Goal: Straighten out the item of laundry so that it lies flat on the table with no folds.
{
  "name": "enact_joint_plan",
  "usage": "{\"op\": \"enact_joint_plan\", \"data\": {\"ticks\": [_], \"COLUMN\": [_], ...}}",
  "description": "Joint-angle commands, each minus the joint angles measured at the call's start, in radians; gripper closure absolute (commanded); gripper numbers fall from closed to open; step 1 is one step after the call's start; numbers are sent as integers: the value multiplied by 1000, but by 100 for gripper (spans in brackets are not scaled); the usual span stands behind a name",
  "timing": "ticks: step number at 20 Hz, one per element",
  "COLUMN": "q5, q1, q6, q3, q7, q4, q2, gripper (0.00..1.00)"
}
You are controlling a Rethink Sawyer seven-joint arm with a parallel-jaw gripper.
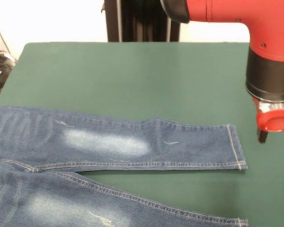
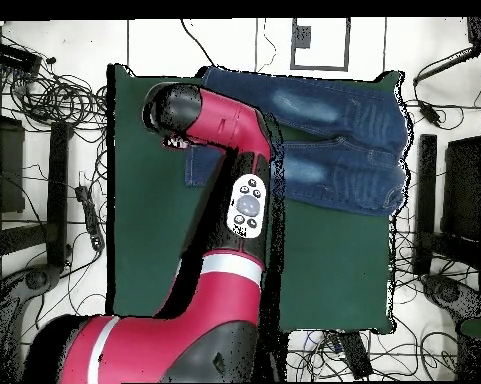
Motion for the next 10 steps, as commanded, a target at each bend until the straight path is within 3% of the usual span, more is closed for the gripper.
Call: {"op": "enact_joint_plan", "data": {"ticks": [1, 10], "q5": [-28, -57], "q1": [-14, -11], "q6": [56, 32], "q3": [17, -6], "q7": [142, 172], "q4": [40, 25], "q2": [70, 131], "gripper": [100, 100]}}
